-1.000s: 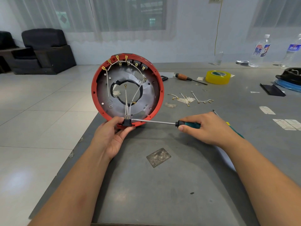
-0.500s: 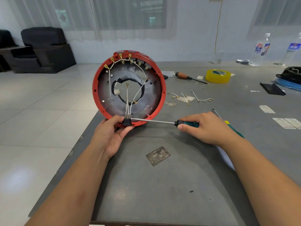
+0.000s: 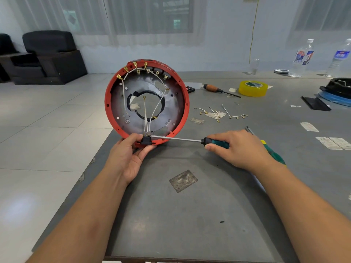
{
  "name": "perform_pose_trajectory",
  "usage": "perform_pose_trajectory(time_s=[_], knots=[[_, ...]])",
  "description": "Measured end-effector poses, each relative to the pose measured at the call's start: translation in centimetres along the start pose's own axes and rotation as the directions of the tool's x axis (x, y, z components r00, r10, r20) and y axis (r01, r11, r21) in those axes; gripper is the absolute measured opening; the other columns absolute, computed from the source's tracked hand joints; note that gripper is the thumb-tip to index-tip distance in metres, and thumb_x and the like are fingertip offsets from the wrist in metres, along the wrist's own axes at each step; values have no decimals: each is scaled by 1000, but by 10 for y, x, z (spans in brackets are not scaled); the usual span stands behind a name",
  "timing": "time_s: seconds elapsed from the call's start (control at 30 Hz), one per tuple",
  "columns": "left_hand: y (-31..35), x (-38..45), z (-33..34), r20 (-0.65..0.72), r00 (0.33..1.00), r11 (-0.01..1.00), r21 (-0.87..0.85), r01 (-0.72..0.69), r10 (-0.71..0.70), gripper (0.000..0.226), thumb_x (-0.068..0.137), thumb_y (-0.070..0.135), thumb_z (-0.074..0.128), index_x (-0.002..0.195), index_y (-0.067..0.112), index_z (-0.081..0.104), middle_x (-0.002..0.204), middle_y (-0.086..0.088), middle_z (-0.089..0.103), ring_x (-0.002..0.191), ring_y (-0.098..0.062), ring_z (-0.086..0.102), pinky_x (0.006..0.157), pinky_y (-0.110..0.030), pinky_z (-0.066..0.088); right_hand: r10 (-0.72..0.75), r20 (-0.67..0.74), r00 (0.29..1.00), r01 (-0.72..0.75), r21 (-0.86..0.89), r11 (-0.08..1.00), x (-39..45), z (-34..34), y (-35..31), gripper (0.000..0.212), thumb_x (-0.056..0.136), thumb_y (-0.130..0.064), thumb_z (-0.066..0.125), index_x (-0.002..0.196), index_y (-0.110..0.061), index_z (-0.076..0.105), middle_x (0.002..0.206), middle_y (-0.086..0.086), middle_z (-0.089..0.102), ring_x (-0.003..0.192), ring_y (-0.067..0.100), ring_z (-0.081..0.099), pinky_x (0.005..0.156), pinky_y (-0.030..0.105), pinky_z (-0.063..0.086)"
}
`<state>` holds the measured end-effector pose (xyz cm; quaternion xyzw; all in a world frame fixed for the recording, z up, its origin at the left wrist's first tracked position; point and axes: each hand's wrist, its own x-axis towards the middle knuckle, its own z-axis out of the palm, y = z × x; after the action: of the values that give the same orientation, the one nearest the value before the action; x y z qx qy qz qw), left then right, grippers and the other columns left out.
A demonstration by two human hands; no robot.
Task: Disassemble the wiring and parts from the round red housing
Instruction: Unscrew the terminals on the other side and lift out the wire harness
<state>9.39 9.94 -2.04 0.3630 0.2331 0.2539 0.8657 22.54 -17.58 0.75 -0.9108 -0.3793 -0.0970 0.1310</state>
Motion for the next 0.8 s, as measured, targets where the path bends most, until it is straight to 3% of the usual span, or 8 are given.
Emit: perform_pose_trajectory(time_s=[0.17, 0.23, 0.37, 0.53, 0.67, 0.8], knots=[[0, 0, -1, -13, 1000, 999, -42, 8, -9, 29, 95, -7, 60, 124, -4, 55, 121, -31, 66, 116, -45, 71, 71, -42, 66, -40, -46, 998, 41, 23, 999, -1, 4, -2, 82, 75, -89, 14, 132, -52, 60, 112, -17, 72, 101, 14, 64, 59, 23, 39], [-1, 1, -1, -19, 1000, 998, -68, 0, -2, 30, 95, -8, 60, 124, -4, 55, 119, -31, 67, 113, -44, 72, 71, -42, 66, -35, -62, 997, 39, 58, 998, -2, 4, -2, 81, 75, -89, 16, 129, -52, 63, 112, -19, 73, 101, 14, 65, 62, 25, 44], [-2, -1, -1, -14, 999, 996, -77, -40, 39, 25, 94, -10, 60, 117, -2, 55, 87, -20, 74, 85, -34, 80, 71, -42, 66, -6, -74, 997, 12, 70, 997, -1, -1, 2, 75, 77, -89, 23, 126, -52, 66, 109, -18, 75, 99, 16, 67, 74, 37, 57], [-3, -3, 1, -16, 996, 995, -53, -89, 88, 24, 93, -13, 60, 109, 3, 53, 85, -17, 73, 81, -33, 80, 72, -45, 67, -6, -90, 996, 16, 109, 994, -2, -5, 3, 76, 75, -91, 26, 123, -50, 68, 106, -18, 76, 94, 15, 67, 72, 37, 58], [-3, -4, 2, -21, 992, 991, -40, -128, 127, 35, 93, -14, 59, 121, 6, 50, 105, -22, 67, 87, -36, 80, 82, -52, 66, -28, -91, 995, 37, 98, 995, -2, -3, 2, 71, 77, -89, 28, 123, -52, 67, 105, -19, 76, 93, 14, 67, 71, 38, 58], [-3, -4, 2, -25, 990, 990, -35, -137, 136, 47, 93, -15, 58, 136, 0, 49, 119, -25, 63, 89, -37, 80, 80, -52, 66, -43, -99, 994, 50, 73, 996, -2, -1, 1, 71, 77, -89, 26, 124, -53, 66, 104, -19, 76, 93, 14, 68, 70, 38, 58]])
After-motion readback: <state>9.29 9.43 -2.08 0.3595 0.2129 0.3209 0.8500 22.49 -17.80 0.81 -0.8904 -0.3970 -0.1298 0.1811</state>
